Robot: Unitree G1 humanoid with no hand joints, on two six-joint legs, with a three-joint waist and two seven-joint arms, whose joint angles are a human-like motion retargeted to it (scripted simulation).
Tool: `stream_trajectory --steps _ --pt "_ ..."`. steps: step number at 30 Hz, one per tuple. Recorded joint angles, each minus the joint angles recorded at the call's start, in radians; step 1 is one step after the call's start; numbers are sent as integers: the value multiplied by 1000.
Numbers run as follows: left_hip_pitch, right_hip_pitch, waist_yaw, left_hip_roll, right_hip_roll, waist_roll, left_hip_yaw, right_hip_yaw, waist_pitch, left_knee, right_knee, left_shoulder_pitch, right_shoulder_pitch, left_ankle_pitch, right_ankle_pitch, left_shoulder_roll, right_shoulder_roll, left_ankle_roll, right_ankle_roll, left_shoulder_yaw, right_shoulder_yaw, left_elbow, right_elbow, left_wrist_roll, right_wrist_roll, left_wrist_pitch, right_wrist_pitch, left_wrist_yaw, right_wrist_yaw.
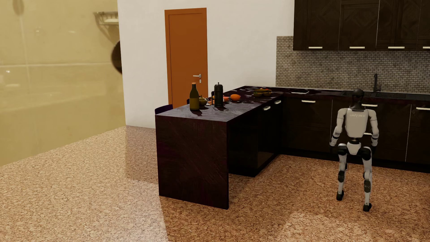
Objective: Rotate 180
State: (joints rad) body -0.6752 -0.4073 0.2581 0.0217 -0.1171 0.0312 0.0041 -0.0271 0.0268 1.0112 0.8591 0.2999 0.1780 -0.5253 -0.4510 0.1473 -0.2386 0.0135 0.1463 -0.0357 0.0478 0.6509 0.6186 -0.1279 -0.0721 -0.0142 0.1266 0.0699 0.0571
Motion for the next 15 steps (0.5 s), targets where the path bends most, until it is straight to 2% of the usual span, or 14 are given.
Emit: stream_trajectory --steps 1,2,3,4,5,6,7,8,10,11,12,13,14,15 --pt "44 5 -32 32 -4 13 15 -28 -20 87 15 -7 -30 -56 -13 11 26 -19 -40 4 20 -11 -31 32 19 16 -1 2 -9" --pt "114 -7 -72 65 -7 28 10 -53 -40 7 65 -22 -51 -7 -45 36 35 -145 -98 -32 72 5 -74 69 39 37 -27 -7 -25" --pt "111 -26 -74 34 -18 5 6 -36 -53 -28 101 -42 -40 99 -46 40 57 -15 -97 -12 86 16 -77 86 57 60 -83 -34 -47" --pt "107 -9 -52 7 -13 -12 -20 -12 -61 -48 69 -42 -3 117 -41 11 59 -14 -55 16 92 -11 -82 86 74 84 -130 -61 -65" --pt "121 17 -11 -24 -33 -42 -25 2 -54 -94 22 -36 3 149 -45 -4 62 -8 22 -1 65 0 -71 71 87 95 -142 -81 -75" --pt "128 42 15 -44 -29 -54 -51 9 -35 -125 -9 -9 -8 175 -33 -11 72 -7 34 8 39 -14 -76 51 97 107 -128 -93 -81" --pt "134 40 26 -64 -27 -68 -74 21 -12 -152 8 7 -29 200 -1 2 75 -8 7 8 55 3 -85 25 103 98 -112 -84 -88" --pt "129 14 31 -82 -19 -88 -96 35 -4 -189 37 15 -37 231 34 19 96 -11 -42 5 60 51 -63 4 96 83 -114 -65 -93" --pt "131 34 17 -121 3 -111 -131 67 25 -261 -47 47 -32 285 -11 11 78 -12 -142 25 55 41 -70 -36 54 97 -84 -36 -77" --pt "113 52 36 -114 2 -98 -120 56 23 -259 -100 31 4 229 3 -4 49 16 -117 26 50 42 -36 -49 37 122 -89 -16 -61" --pt "97 82 30 -57 -1 -50 -50 18 26 -157 -122 17 -7 104 10 -13 28 68 -5 22 45 21 7 -42 24 162 -75 -17 -46" --pt "108 69 -8 -3 -5 -12 0 -1 24 -93 -62 6 -28 44 -19 -1 40 66 72 1 32 13 0 -12 11 198 -53 -30 -41" --pt "96 3 -71 -10 -19 -7 4 18 23 -99 71 -19 -39 166 -6 41 84 17 101 -23 43 75 -54 29 6 211 -42 -52 -49" --pt "90 -56 -109 -42 -2 -24 -12 65 20 -125 149 -41 -17 191 46 55 116 16 86 -8 46 66 -39 59 10 211 -73 -65 -56"
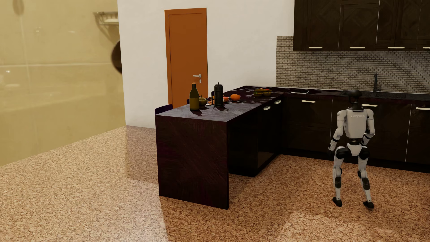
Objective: Rotate 180
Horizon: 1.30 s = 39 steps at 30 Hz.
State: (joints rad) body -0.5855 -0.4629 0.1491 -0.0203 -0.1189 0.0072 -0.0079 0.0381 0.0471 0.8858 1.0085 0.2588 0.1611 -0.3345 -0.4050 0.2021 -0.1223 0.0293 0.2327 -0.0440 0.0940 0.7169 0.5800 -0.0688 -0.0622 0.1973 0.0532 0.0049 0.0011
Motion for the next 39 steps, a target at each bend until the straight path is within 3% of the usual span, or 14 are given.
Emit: stream_trajectory --steps 2,4,6,7,11,17,22,24,27,31,33,35,37,39 --pt "16 -39 -5 -55 51 -31 -33 2 0 -91 -111 -21 49 68 -54 -57 -23 -7 -55 7 -29 -36 4 20 -2 -52 -14 0 12" --pt "30 17 67 -46 57 -6 -33 -42 -6 -62 -200 -23 78 1 6 -80 -93 61 -214 -16 -11 -69 52 3 8 -132 -6 32 21" --pt "64 39 62 49 38 33 21 -97 -17 67 -186 -7 22 -190 -12 -52 -86 43 -170 -16 -15 -64 25 -16 23 -175 36 -10 9" --pt "82 22 40 72 22 31 13 -113 -32 13 -141 -4 -13 -116 -39 -25 -58 -107 -196 -16 -2 -30 26 -15 28 -183 32 -27 -12" --pt "93 64 133 18 -14 23 -38 -135 -42 -80 -187 -20 36 -8 -22 -75 -52 -51 -166 -5 6 -78 -33 -48 49 -88 -49 -36 -51" --pt "82 108 205 -31 -32 -11 -67 -87 -14 -190 -283 16 19 67 -11 -67 -30 -20 -138 -2 23 -57 -32 -46 60 -20 2 40 55" --pt "46 142 167 -14 -49 6 -30 -64 -19 -167 -283 45 6 30 -40 -76 -53 -40 -95 3 12 -60 -3 37 -21 -18 23 32 111" --pt "46 109 141 10 -49 34 -28 -91 -7 -176 -171 6 8 103 11 -46 -64 -32 -109 -5 7 -49 -57 24 -4 -25 26 43 107" --pt "50 35 106 -48 -16 -22 -74 15 -16 -251 -236 61 34 182 20 -71 -52 -44 -130 23 -17 -55 -5 -34 24 -84 -12 45 74" --pt "-19 79 110 51 -35 23 1 -91 -1 -70 -194 2 -5 17 -10 -28 -61 -52 -123 -7 -2 -32 -22 10 35 -51 9 29 19" --pt "-42 -5 49 -12 3 -31 -35 -2 -23 -124 -94 -9 31 153 -18 -25 -46 -36 -117 10 20 -31 -27 -2 17 -61 -27 -3 2" --pt "-40 35 104 -52 26 -61 -62 13 -29 -165 -214 27 61 49 -21 -61 -87 -30 -141 9 9 -69 25 -36 -10 -115 -5 40 25" --pt "-30 112 105 30 8 0 38 -79 -10 77 -263 36 -15 -199 -12 -59 -95 -50 -142 16 -32 -97 0 -33 -2 -124 54 65 53" --pt "51 72 64 97 -10 40 30 -111 -33 50 -136 12 -28 -136 -52 -34 -62 -39 -127 -18 -4 -68 -29 45 36 -98 -4 37 39"
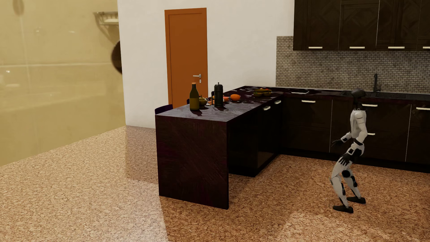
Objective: Rotate 180
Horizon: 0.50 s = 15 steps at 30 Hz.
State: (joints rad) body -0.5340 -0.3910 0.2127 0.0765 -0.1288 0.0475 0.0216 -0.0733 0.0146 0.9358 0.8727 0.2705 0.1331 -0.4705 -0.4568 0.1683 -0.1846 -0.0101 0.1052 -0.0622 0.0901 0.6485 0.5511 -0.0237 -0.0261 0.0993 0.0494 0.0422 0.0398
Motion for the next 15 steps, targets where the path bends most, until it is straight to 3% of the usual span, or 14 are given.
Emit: stream_trajectory --steps 1,2,4,5,6,7,8,10,12,13,14,15 --pt "7 -62 -34 -27 -25 1 -18 7 19 -13 157 -8 -3 60 67 8 34 1 8 7 20 15 2 29 13 6 -28 -26 -21" --pt "11 -138 -47 -47 -12 1 -44 54 33 -23 289 1 1 74 222 12 44 4 12 -18 34 37 -7 43 15 -2 -32 -45 -40" --pt "37 -206 -122 -60 51 -51 -36 122 43 -74 74 80 -37 103 153 0 54 0 6 21 -37 6 40 45 12 -9 -46 -64 -44" --pt "38 -198 -155 -65 61 -61 -39 132 37 -67 -99 89 -14 99 188 -3 13 -2 -6 31 -53 -28 49 74 11 -4 -61 -53 -33" --pt "38 -184 -166 -63 67 -63 -35 140 23 -65 -142 45 7 95 290 7 -27 -2 -9 16 -35 -17 69 98 9 -9 -63 -62 -30" --pt "46 -179 -179 -57 69 -62 -25 143 12 -82 -161 -9 27 102 298 19 -32 -2 -10 2 -38 -9 57 104 6 -16 -50 -78 -36" --pt "62 -161 -194 -54 66 -54 -26 133 6 -110 -191 -67 55 116 295 21 -30 -1 1 5 -58 -18 42 95 1 -20 -38 -99 -45" --pt "87 -162 -229 -45 66 -56 -24 124 -4 -143 -156 -104 57 128 154 12 5 -6 22 16 -53 13 41 45 1 -51 -26 -129 -57" --pt "112 -134 -215 -49 53 -71 -17 123 -1 -167 -207 -116 76 137 270 13 -16 -10 42 9 -54 -22 48 2 17 -59 -30 -146 -50" --pt "110 -123 -209 -50 58 -65 -19 126 -1 -166 -237 -113 65 138 333 1 -26 -10 24 23 -62 -28 64 -7 29 -62 -35 -142 -48" --pt "114 -120 -211 -47 64 -53 -22 121 3 -169 -233 -110 50 140 303 -4 -26 -10 -43 22 -57 1 52 -6 38 -68 -38 -129 -49" --pt "114 -132 -217 -48 64 -49 -22 119 5 -174 -206 -83 33 144 252 3 -14 -11 -79 30 -64 -9 44 7 33 -62 -58 -116 -49"
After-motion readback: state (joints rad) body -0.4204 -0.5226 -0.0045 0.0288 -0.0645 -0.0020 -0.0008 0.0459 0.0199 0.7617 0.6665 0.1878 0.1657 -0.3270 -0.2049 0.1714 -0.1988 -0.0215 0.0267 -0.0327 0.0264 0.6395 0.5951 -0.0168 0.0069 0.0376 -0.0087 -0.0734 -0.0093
